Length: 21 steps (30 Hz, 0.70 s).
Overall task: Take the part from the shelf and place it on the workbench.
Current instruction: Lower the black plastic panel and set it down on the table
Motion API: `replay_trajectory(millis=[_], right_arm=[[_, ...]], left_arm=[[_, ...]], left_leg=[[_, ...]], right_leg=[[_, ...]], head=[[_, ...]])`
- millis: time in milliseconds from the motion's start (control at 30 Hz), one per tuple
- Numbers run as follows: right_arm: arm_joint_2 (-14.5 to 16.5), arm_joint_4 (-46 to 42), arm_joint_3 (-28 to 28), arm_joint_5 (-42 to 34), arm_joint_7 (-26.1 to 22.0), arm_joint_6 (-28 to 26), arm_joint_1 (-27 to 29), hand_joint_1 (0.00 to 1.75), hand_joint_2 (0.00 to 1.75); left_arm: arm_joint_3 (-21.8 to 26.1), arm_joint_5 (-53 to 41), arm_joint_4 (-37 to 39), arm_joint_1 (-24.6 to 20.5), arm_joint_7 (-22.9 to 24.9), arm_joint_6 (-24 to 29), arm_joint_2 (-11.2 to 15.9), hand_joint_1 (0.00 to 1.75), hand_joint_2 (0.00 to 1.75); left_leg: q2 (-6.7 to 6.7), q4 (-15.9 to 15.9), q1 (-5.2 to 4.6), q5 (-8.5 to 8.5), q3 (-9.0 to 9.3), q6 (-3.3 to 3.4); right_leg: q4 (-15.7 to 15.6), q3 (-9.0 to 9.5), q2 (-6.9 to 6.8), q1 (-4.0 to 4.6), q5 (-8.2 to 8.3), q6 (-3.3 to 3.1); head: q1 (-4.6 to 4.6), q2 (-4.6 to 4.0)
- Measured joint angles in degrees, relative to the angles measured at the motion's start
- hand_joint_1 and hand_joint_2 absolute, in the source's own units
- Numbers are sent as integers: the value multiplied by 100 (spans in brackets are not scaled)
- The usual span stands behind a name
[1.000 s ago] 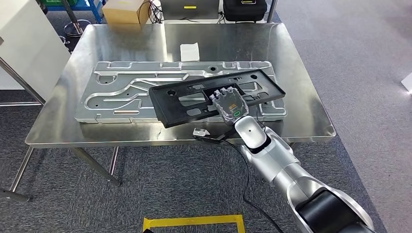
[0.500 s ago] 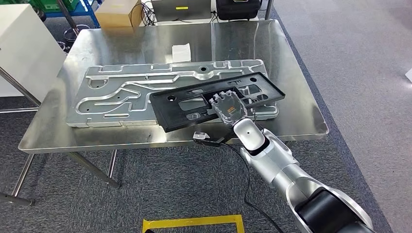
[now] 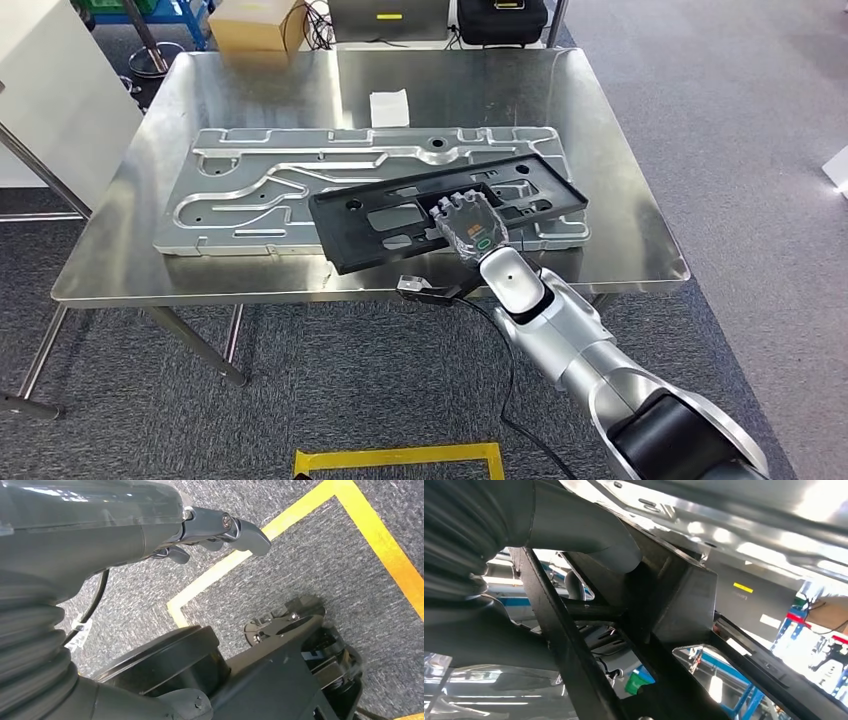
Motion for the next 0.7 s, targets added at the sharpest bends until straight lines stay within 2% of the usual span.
replay_trajectory(millis=[33, 67, 133, 167, 233, 333, 367, 433, 500, 533, 567, 633, 667, 700], right_arm=[[-3, 6, 9, 0, -4, 12, 5, 175, 175], [-5, 11, 16, 0, -7, 23, 6, 175, 175], [-7, 15, 24, 0, -11, 39, -4, 175, 175], [-5, 15, 28, 0, -13, 45, -13, 175, 175], [-1, 17, 41, 0, -14, 60, -26, 175, 175], [4, 23, 65, 0, -10, 80, -30, 175, 175], [8, 25, 75, 0, -6, 83, -34, 175, 175], [20, 32, 113, 0, 25, 82, -46, 175, 175], [16, 45, 221, 0, 160, 78, -59, 175, 175], [1, 50, 297, 0, 243, 79, -71, 175, 175], [-20, 42, 364, 0, 308, 89, -89, 175, 175], [-74, -38, 428, 0, 331, 138, -153, 175, 175], [-104, -103, 428, -1, 313, 175, -206, 175, 175], [-134, -174, 427, -1, 287, 221, -268, 175, 175]], left_arm=[[2, 8, 0, 2, -15, -3, 2, 0, 175], [5, 19, 0, 3, -31, -5, 3, 0, 175], [10, 40, 0, 4, -56, -7, 3, 0, 175], [14, 47, 0, 1, -65, -7, 3, 0, 175], [26, 52, 0, -4, -75, -6, 4, 0, 175], [37, 56, 0, -5, -78, -5, 14, 0, 175], [38, 56, 0, -3, -78, -5, 18, 0, 175], [44, 58, 0, 0, -79, -5, 24, 0, 175], [61, 75, 0, 3, -82, -5, 26, 0, 175], [71, 83, 0, 4, -85, -4, 27, 0, 175], [81, 91, 0, 4, -85, -3, 28, 0, 175], [98, 92, 0, 18, -74, -1, 35, 0, 175], [109, 94, 0, 31, -67, 0, 43, 0, 175], [120, 96, 0, 42, -62, 3, 50, 0, 175]], left_leg=[[-3, 9, -1, -9, 0, -2], [-6, 21, -1, -23, 2, -9], [-11, 53, -3, -63, 12, -39], [-12, 75, -14, -85, 11, -64], [-12, 86, -33, -111, 9, -120], [-8, 111, -34, -168, 17, -213], [-7, 236, -30, -243, -29, -243], [-6, 838, -16, -517, -315, -292], [-5, 1562, -6, -737, -728, -319], [-5, 1706, -5, -708, -839, -320], [-5, 1619, -5, -560, -837, -311], [-6, 913, -12, -83, -562, -251], [-7, 557, -28, 85, -400, -209], [-4, 286, -46, 155, -272, -168]], right_leg=[[50, -38, -1, 0, 57, 2], [-118, 33, -2, 0, 208, -3], [-854, 392, -10, 3, 577, -35], [-1191, 556, -14, 16, 677, -62], [-1499, 706, -16, 41, 693, -129], [-1540, 751, -7, 33, 672, -234], [-1556, 779, -8, 21, 665, -271], [-1570, 838, -12, 13, 629, -328], [-1566, 888, -12, 24, 580, -352], [-1564, 922, -10, 31, 551, -353], [-1563, 969, -5, 36, 517, -349], [-1565, 1083, 8, 44, 436, -332], [-1566, 1126, 16, 54, 399, -315], [-1569, 1146, 25, 57, 372, -289]], head=[[1, 0], [1, 0], [0, -1], [0, 0], [-4, 1], [-8, 1], [-22, 1], [-45, 1], [-53, -1], [-54, 0], [-54, -1], [-53, -1], [-49, -1], [-51, -1]])
